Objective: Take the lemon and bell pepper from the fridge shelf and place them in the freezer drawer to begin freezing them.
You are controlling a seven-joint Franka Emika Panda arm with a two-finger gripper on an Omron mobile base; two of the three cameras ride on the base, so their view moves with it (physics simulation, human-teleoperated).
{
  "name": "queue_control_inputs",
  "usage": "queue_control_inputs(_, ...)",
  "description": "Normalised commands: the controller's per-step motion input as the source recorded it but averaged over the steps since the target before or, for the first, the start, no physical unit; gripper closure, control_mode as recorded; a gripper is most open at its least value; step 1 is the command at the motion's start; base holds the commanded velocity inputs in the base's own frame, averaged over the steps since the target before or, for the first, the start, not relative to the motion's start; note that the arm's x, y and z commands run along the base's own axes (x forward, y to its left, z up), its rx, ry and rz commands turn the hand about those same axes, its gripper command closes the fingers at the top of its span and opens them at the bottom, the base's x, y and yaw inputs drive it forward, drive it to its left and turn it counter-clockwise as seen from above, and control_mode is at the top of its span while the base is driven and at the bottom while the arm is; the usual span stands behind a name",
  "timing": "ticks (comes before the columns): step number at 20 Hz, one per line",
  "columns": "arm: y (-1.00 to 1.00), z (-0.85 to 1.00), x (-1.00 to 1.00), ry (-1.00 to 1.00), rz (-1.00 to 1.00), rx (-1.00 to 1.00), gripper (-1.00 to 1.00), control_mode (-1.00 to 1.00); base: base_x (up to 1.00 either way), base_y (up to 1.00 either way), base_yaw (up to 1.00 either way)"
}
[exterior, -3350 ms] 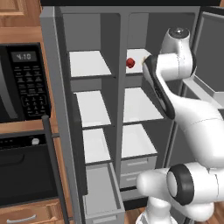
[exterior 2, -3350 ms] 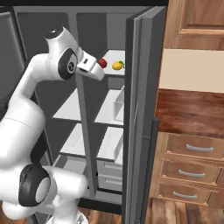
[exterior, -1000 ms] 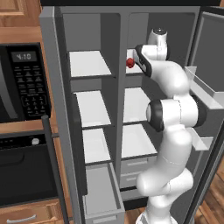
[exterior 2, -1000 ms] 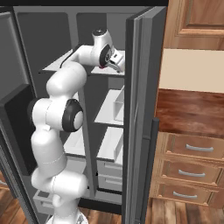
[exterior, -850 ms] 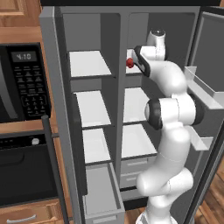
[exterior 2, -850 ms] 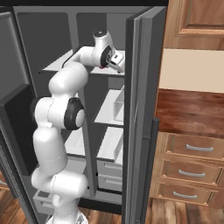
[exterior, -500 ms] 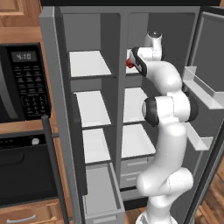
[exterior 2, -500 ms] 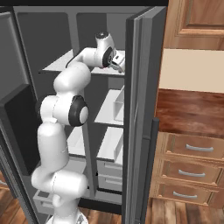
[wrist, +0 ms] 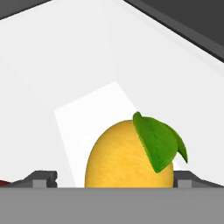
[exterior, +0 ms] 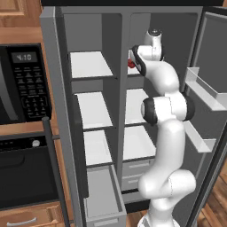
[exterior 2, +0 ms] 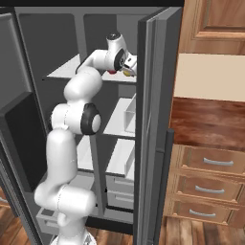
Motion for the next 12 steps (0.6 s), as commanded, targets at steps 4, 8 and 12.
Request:
queue_control_inputs(4,0.00,-0.32,0.18,0.00,0.00,0.00,1.00,-1.00,0.00,0.00,0.00)
queue_control_inputs(8,0.00,-0.38,0.04,-0.03,0.00,0.00,1.00,-1.00,0.00,0.00,0.00)
queue_control_inputs(12,0.00,-0.12,-0.09,-0.12,0.01,0.00,1.00,-1.00,0.00,0.00,0.00)
